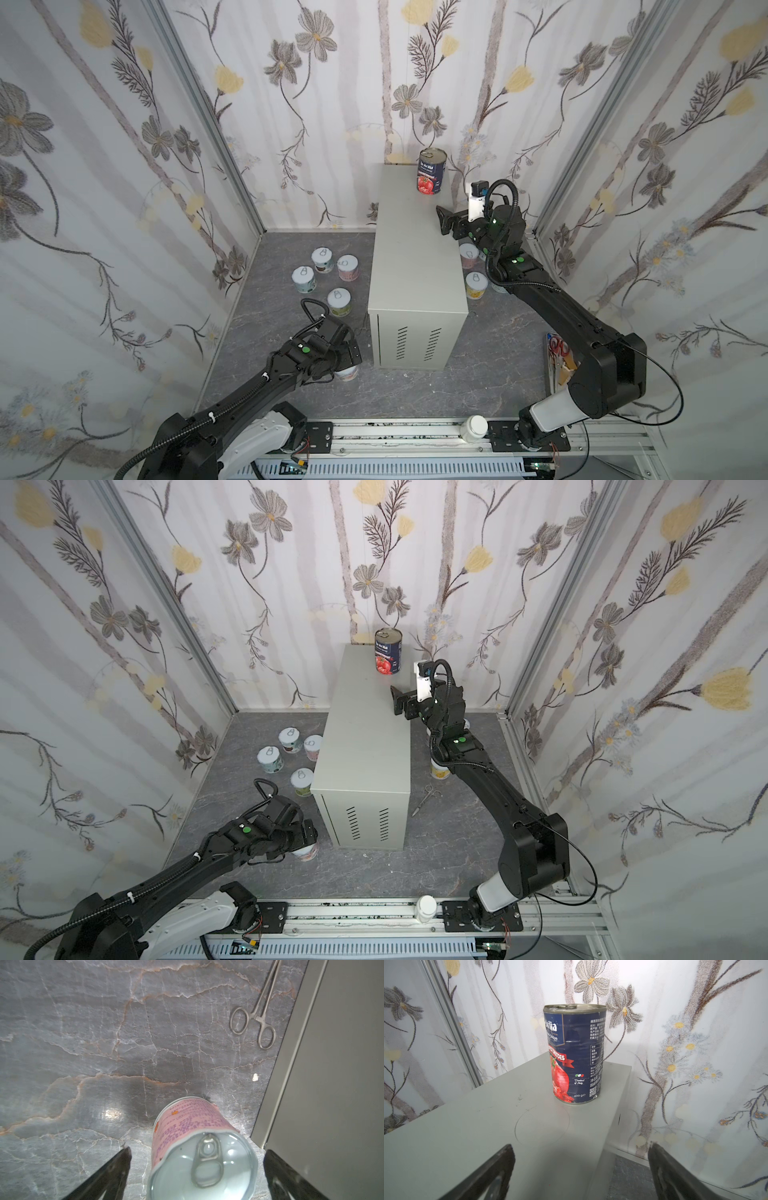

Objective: Place and organize the canned foods onto the counter
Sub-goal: 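Open the right gripper to release the can while the left gripper grasps the pink can, then lift the pink can with the left gripper while the right gripper withdraws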

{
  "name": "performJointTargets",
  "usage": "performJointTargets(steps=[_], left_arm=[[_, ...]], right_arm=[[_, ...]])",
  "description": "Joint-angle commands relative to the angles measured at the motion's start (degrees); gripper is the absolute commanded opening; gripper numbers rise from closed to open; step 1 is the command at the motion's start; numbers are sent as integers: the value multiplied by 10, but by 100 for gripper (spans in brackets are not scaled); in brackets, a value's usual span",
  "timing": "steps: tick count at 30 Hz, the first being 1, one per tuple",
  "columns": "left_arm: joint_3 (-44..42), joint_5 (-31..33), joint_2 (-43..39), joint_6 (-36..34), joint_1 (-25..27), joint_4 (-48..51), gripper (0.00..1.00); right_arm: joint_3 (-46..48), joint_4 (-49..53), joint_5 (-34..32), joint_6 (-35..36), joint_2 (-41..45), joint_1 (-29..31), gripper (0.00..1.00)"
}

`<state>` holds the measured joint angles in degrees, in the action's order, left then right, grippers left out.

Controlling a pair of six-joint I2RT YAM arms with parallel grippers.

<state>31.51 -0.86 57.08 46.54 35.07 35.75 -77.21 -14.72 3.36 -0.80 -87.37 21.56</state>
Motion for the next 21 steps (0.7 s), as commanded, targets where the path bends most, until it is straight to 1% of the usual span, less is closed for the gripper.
performJointTargets(steps=[1, 10, 13, 17, 21], left_arm=[[0, 21, 9, 14, 6, -6, 100], [6, 45, 56, 32, 48, -15, 100], [5, 54, 64, 38, 55, -16, 94], [3, 81, 64, 50, 55, 6, 90], [-9, 84, 60, 59, 55, -3, 86]], right_arm=[[17, -7, -11, 7, 14, -5, 100], [38, -10, -13, 6, 26, -19, 100], [42, -11, -13, 6, 27, -22, 100], [52, -15, -16, 6, 32, -25, 100], [63, -39, -18, -7, 33, -35, 100]])
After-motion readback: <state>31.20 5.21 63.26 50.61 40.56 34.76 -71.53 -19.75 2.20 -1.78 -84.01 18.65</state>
